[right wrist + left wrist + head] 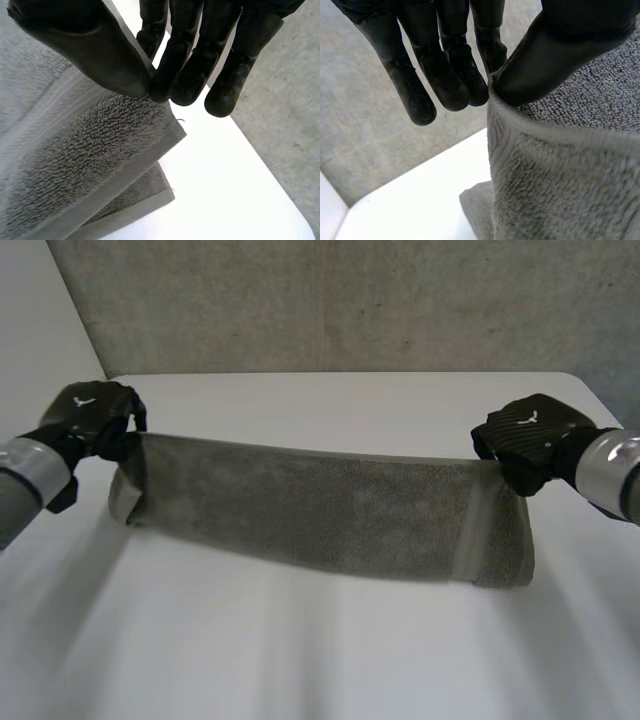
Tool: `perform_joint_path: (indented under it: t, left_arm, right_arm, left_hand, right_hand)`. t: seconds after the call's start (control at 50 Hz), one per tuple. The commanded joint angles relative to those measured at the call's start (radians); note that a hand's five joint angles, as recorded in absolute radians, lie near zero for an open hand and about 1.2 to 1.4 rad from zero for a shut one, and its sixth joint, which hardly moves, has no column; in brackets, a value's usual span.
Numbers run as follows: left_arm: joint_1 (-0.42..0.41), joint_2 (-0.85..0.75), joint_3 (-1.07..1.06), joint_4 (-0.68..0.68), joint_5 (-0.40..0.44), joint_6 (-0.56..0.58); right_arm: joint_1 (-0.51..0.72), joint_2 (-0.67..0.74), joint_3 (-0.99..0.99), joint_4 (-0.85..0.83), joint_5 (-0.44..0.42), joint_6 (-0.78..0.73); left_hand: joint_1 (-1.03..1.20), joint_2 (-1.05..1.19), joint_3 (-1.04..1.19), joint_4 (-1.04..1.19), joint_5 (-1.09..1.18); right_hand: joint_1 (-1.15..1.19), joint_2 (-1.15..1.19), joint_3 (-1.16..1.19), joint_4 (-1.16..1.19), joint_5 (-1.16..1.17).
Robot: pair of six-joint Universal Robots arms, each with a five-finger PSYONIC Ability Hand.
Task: Fold the towel.
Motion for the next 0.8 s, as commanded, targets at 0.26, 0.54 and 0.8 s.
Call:
perform_joint_path:
  t: [0.26,0.54,0.8]
  left_arm:
    - [-0.065,-0.471,0.504,-0.001,0.000,-0.009]
    - [-0.082,-0.645,0.674,0.018,-0.003,-0.006]
    - [-0.095,-0.642,0.677,0.064,0.005,-0.009]
  right_arm:
    - [0.040,0.344,-0.247,-0.194,0.099,0.071]
    - [0.068,0.452,-0.303,-0.295,0.205,0.073]
    - [0.080,0.435,-0.251,-0.295,0.264,0.068]
  left_hand:
    - [0.074,0.049,0.040,0.032,0.045]
    - [0.074,0.049,0.040,0.032,0.045]
    - [0.074,0.049,0.040,0.032,0.045]
  right_hand:
    - [0.067,0.067,0.075,0.059,0.041]
    - [0.067,0.067,0.075,0.059,0.041]
    - [0.067,0.067,0.075,0.059,0.041]
